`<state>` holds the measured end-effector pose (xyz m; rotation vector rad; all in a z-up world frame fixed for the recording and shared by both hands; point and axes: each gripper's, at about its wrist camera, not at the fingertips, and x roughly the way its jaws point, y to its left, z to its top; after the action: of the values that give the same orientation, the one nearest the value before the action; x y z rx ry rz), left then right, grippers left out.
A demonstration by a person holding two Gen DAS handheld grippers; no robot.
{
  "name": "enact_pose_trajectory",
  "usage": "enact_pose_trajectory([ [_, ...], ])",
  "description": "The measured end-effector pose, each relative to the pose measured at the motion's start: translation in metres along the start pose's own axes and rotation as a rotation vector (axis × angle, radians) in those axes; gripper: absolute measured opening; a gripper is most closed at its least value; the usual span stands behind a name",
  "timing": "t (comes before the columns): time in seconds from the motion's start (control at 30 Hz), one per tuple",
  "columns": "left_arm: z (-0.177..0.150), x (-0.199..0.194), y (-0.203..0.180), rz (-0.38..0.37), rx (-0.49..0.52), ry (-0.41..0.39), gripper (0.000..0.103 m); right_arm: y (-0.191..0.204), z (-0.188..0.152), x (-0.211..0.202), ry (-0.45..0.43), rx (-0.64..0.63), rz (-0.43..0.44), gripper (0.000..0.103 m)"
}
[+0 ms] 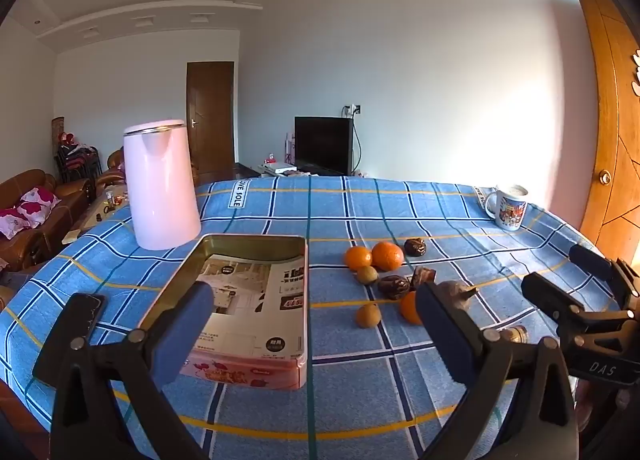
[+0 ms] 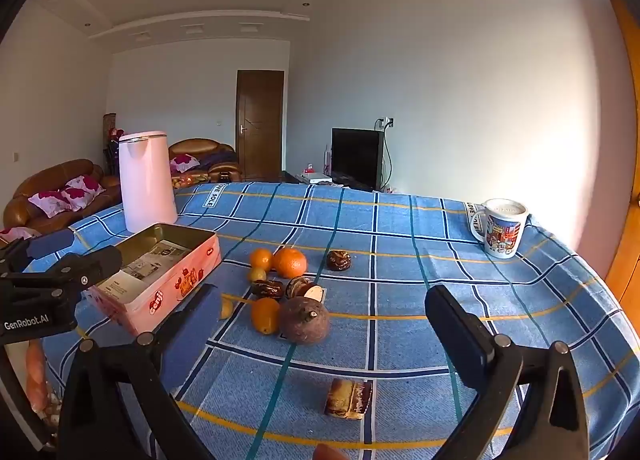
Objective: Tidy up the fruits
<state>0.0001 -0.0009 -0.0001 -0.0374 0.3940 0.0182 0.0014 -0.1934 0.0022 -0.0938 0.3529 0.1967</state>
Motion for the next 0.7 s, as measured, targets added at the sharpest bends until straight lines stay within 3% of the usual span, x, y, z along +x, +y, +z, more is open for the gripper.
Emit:
enact_pose_trajectory([
  [0.7, -0.0027, 0.0020, 0.0014, 0.004, -0.005, -0.003, 0.103, 0.0034, -0.0038, -0.0016, 0.010, 0.006, 0.005, 0.102],
])
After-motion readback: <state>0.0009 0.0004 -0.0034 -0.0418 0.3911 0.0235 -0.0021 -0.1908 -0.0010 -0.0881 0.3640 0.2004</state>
